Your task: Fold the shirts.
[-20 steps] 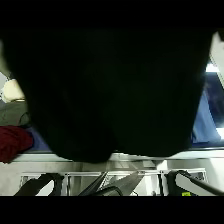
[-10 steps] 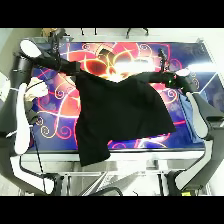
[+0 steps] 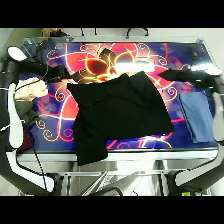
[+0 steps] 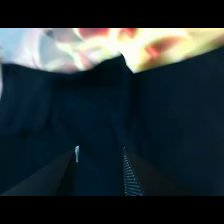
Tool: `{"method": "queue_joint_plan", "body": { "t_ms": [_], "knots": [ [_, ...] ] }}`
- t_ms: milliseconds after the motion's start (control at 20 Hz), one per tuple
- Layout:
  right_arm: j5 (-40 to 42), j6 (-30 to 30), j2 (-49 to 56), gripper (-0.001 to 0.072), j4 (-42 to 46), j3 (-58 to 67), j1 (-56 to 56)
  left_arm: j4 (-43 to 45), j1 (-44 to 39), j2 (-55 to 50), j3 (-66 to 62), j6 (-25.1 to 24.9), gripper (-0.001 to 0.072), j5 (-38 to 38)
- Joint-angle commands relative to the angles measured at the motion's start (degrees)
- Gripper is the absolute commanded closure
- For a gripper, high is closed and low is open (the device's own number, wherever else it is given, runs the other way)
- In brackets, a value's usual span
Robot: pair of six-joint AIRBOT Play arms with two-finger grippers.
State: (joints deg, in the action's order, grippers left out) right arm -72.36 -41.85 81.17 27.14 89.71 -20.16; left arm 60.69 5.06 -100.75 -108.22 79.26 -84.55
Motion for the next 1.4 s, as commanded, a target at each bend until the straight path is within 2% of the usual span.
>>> {"method": "queue_joint_plan", "body": {
  "t_ms": [0,50,100,200,350,500,800,950,1000,1050,1100,1200,1250,1300,1350],
  "knots": [
    [-11.54,-5.75,-4.50,0.0373,10.34,-7.34,-10.01,1.20,4.33,5.77,12.48,-1.88,0.0017,-5.57],
    [-11.69,-5.75,-5.66,0.0373,12.37,-11.30,-12.31,1.16,5.14,8.02,18.93,-2.71,0.0031,-3.41],
    [-11.67,-5.77,-6.49,0.0370,15.93,-15.06,-14.49,1.07,5.73,10.03,25.57,-3.82,0.0131,-0.68],
    [-11.10,-6.86,-6.73,0.0370,22.14,-20.65,-16.87,0.92,6.32,12.20,35.71,-6.05,0.0136,3.78],
    [-8.92,-7.02,-6.71,0.0370,24.44,-25.77,-17.55,-2.97,5.62,12.00,44.17,-10.95,0.0136,6.75],
    [-8.68,-6.84,-6.78,0.0369,24.57,-26.08,-17.55,-7.30,4.00,9.18,48.11,-15.85,0.0136,7.65],
    [-9.60,-6.78,-6.78,0.0369,24.55,-26.08,-17.53,-7.50,2.29,4.02,48.22,-16.57,0.0136,7.96],
    [-9.57,-6.60,-6.75,0.0368,24.52,-26.08,-17.51,-11.98,1.99,4.02,47.08,-19.41,0.0138,9.55],
    [-9.64,-6.60,-6.75,0.0365,24.55,-26.08,-17.51,-12.44,1.77,4.02,46.34,-19.41,0.0264,10.32],
    [-9.66,-6.62,-6.75,0.0321,24.59,-26.08,-17.49,-12.26,1.22,4.02,45.68,-19.50,0.0437,10.78],
    [-9.64,-6.49,-6.75,0.0320,24.83,-26.10,-17.49,-12.55,1.01,4.04,45.59,-19.93,0.0476,10.86],
    [-9.03,-6.23,-6.60,0.0320,26.23,-26.12,-17.49,-12.28,-0.09,4.04,45.90,-20.41,0.0478,10.49],
    [-8.94,-6.23,-6.36,0.0320,26.97,-26.12,-17.49,-12.24,-0.13,4.02,46.14,-21.00,0.0626,10.16],
    [-9.09,-6.23,-5.99,0.0320,27.45,-26.12,-17.49,-12.26,-0.09,4.04,46.16,-21.62,0.0692,10.03],
    [-9.11,-6.23,-5.62,0.0320,27.54,-26.12,-17.49,-12.35,0.00,4.04,46.16,-21.57,0.0692,10.03]
  ]
}}
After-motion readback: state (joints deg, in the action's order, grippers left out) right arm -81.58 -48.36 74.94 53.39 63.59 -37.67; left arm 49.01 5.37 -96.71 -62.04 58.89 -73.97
